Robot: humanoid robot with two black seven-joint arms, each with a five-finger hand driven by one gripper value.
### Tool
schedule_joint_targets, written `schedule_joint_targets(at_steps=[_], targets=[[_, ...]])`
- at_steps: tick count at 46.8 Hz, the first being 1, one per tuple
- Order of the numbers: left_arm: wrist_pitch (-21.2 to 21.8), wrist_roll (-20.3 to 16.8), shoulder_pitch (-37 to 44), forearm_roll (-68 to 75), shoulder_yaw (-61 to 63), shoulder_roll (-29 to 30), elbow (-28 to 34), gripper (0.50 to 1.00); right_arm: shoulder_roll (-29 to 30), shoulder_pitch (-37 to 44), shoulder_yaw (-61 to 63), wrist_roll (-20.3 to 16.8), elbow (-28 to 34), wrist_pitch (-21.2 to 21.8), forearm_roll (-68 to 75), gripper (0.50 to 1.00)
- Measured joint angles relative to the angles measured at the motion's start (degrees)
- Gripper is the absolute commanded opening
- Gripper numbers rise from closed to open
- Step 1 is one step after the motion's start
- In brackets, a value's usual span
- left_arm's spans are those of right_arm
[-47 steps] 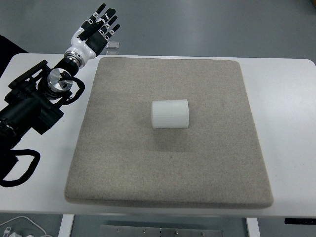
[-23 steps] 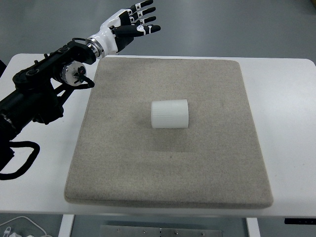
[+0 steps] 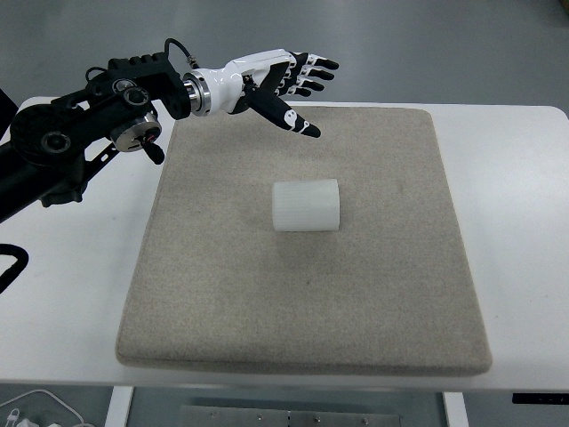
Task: Flip white cup upright
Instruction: 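Swing the left hand over the white cup lying on its side, then lower the left hand and close its fingers around the cup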
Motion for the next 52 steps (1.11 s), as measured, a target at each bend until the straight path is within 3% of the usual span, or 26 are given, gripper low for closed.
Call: schedule_joint_targets(at_steps=[13, 20, 27, 52], targets=[[-0.20, 9.45, -0.69, 0.12, 4.46, 6.85, -13.46, 0.992, 0.00, 0.00, 0.00, -0.02, 0.00, 0.00, 0.00, 0.930], [-0.21, 11.99, -0.88, 0.15, 5.77, 8.32, -17.36, 0.990, 0.00, 0.00, 0.00, 0.01, 0.00, 0.00, 0.01, 0.930], [-0.20, 14.41, -1.64, 1.74, 7.51, 8.19, -18.27, 0.990, 0.00, 0.00, 0.00, 0.01, 0.00, 0.00, 0.01, 0.930], [0.25, 17.03, -3.39, 9.85, 10.93, 3.26, -16.43, 0.988, 0.00, 0.00, 0.00, -0.01, 0.00, 0.00, 0.01, 0.930]])
